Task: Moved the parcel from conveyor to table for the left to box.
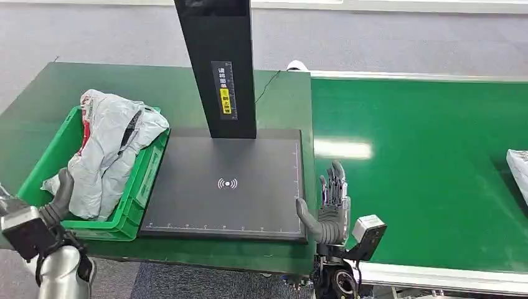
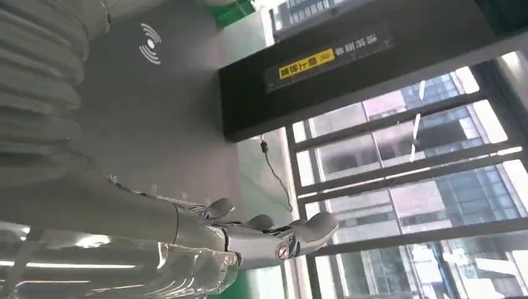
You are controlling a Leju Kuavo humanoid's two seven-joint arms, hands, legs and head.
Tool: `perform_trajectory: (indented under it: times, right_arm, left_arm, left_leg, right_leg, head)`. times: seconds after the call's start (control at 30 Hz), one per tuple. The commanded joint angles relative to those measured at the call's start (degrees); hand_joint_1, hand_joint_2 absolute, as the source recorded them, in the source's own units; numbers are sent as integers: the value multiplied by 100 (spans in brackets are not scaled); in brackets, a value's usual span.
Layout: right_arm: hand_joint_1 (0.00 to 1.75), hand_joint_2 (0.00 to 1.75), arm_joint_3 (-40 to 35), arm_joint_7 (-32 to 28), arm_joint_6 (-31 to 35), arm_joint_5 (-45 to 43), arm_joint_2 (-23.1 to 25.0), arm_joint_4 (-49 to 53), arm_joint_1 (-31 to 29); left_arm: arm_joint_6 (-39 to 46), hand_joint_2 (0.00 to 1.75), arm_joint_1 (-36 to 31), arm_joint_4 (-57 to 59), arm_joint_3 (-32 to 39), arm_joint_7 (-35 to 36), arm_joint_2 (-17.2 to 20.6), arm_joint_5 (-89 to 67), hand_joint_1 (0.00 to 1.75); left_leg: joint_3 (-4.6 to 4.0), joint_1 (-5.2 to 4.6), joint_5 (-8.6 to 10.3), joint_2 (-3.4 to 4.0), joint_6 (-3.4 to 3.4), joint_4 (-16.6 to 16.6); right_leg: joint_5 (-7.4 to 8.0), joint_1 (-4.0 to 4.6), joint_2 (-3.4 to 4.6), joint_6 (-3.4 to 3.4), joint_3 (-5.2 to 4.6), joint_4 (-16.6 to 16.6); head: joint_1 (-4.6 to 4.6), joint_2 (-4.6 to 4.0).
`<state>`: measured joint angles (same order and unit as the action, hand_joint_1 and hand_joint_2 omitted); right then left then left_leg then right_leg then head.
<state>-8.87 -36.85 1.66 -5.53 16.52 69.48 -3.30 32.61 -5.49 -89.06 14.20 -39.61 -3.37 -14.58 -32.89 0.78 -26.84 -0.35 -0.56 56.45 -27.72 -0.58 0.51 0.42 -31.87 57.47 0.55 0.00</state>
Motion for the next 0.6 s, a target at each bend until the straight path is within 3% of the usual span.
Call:
perform_trajectory:
  times: [0.03,0.2,0.27,0.4,0.6]
  right_arm:
    - [0,175,-22,-63,281,171,-109,-37,3]
    - [0,175,-17,-63,603,427,-96,-61,39]
    - [0,175,-51,2,835,822,-120,118,284]
    - [0,175,-37,-47,729,1103,-122,367,670]
    - [0,175,-114,-85,644,1270,-77,266,628]
  left_arm:
    - [-465,175,1210,-843,-1612,402,-353,-88,0]
    - [-1606,175,1097,352,-2154,407,-626,146,0]
    - [-2429,175,1015,867,-2253,483,-722,300,0]
    - [-2787,175,973,1186,-2219,385,-960,-47,0]
    - [-2902,175,1003,974,-2331,538,-983,-344,0]
  left_leg:
    - [3,-3,-2,-4,5,-3]
    - [7,-5,5,-15,6,-12]
    - [14,-8,7,-17,8,-19]
    - [10,-5,0,-19,7,-11]
    - [-1,-2,-5,-8,6,-6]
  right_leg:
    - [-2,-2,-8,2,6,-6]
    - [-1,-5,-21,3,14,-14]
    - [1,-7,-24,3,21,-21]
    - [-3,-4,-20,3,19,-15]
    - [-1,-2,-9,2,5,-10]
  head:
    - [0,0]
    - [0,0]
    - [2,0]
    - [0,0]
    - [0,0]
